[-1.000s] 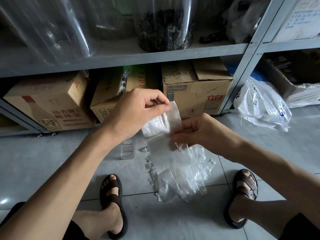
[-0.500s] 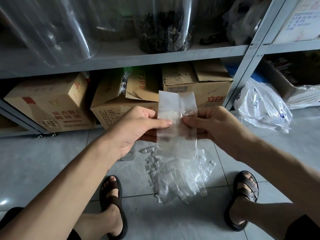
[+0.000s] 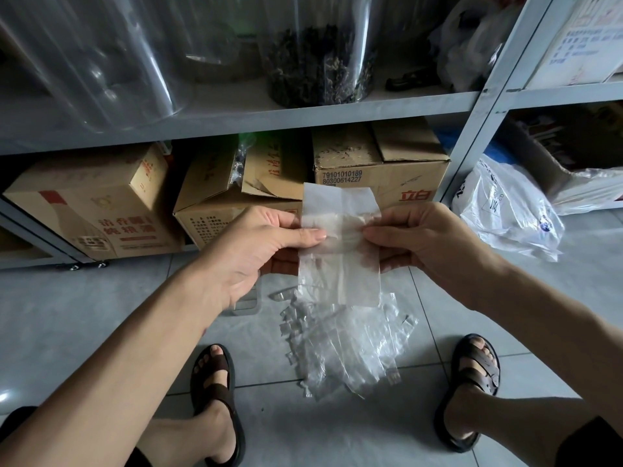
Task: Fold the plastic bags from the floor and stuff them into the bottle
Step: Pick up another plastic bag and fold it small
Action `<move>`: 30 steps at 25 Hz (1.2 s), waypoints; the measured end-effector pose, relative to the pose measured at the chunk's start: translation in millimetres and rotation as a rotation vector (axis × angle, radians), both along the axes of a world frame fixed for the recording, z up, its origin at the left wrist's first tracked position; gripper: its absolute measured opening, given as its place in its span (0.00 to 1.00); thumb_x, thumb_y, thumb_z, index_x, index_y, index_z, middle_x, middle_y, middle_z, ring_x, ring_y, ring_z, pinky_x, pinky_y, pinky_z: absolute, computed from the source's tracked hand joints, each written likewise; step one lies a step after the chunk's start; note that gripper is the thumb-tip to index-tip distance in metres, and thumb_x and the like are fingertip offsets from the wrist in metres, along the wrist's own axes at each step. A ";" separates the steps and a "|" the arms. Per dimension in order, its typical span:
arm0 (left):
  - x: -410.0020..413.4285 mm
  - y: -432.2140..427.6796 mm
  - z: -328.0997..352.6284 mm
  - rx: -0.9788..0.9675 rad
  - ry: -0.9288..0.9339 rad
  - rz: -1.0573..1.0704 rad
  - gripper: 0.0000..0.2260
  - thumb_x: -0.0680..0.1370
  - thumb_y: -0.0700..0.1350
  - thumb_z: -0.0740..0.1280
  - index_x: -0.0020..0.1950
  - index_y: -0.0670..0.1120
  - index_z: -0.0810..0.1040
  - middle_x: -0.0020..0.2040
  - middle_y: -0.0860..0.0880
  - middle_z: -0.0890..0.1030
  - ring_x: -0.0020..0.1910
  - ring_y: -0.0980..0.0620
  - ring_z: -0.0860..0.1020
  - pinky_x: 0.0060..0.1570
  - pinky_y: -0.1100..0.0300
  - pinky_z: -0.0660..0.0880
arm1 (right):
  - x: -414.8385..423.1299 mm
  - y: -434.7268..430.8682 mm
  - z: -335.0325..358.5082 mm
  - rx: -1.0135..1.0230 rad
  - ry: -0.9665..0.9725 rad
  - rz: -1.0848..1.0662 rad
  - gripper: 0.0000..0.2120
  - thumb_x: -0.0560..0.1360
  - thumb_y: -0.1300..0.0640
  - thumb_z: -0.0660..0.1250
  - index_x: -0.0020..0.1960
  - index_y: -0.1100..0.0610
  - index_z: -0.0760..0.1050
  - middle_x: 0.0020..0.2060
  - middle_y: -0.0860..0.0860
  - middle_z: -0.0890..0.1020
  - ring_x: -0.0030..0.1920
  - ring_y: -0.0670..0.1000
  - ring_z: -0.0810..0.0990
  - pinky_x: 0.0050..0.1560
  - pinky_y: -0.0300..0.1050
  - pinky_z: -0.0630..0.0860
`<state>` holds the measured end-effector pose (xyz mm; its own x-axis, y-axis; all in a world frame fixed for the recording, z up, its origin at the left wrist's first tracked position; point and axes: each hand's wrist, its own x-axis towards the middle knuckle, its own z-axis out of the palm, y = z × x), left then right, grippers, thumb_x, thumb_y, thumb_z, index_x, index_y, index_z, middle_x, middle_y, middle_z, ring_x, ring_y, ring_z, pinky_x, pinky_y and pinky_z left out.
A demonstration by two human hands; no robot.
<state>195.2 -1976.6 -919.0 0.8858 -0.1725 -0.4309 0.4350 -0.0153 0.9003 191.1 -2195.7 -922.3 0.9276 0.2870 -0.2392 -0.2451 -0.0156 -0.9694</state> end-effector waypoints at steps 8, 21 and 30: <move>-1.4 4.1 5.6 -0.100 0.015 0.042 0.11 0.67 0.34 0.71 0.48 0.39 0.85 0.45 0.42 0.87 0.40 0.50 0.86 0.45 0.54 0.83 | 3.5 -4.0 1.4 0.130 0.047 -0.018 0.07 0.68 0.64 0.69 0.37 0.55 0.85 0.36 0.53 0.84 0.34 0.47 0.82 0.36 0.38 0.81; -2.4 -0.9 7.8 -0.051 -0.014 -0.079 0.22 0.80 0.30 0.59 0.33 0.45 0.85 0.37 0.48 0.85 0.33 0.57 0.80 0.32 0.65 0.81 | 4.2 -5.9 0.8 0.124 0.031 0.011 0.18 0.78 0.72 0.60 0.36 0.59 0.82 0.34 0.54 0.82 0.33 0.49 0.81 0.35 0.37 0.80; -2.6 0.4 6.2 -0.072 -0.049 -0.116 0.19 0.80 0.29 0.58 0.36 0.43 0.82 0.35 0.47 0.83 0.31 0.56 0.80 0.29 0.65 0.79 | 4.7 -5.7 -3.7 0.074 -0.036 -0.001 0.18 0.78 0.72 0.58 0.36 0.60 0.81 0.34 0.52 0.82 0.37 0.47 0.80 0.41 0.38 0.78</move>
<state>192.6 -1976.3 -912.8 0.8778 -0.3039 -0.3702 0.3893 0.0026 0.9211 195.9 -2201.4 -926.0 0.9356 0.3014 -0.1840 -0.2103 0.0571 -0.9760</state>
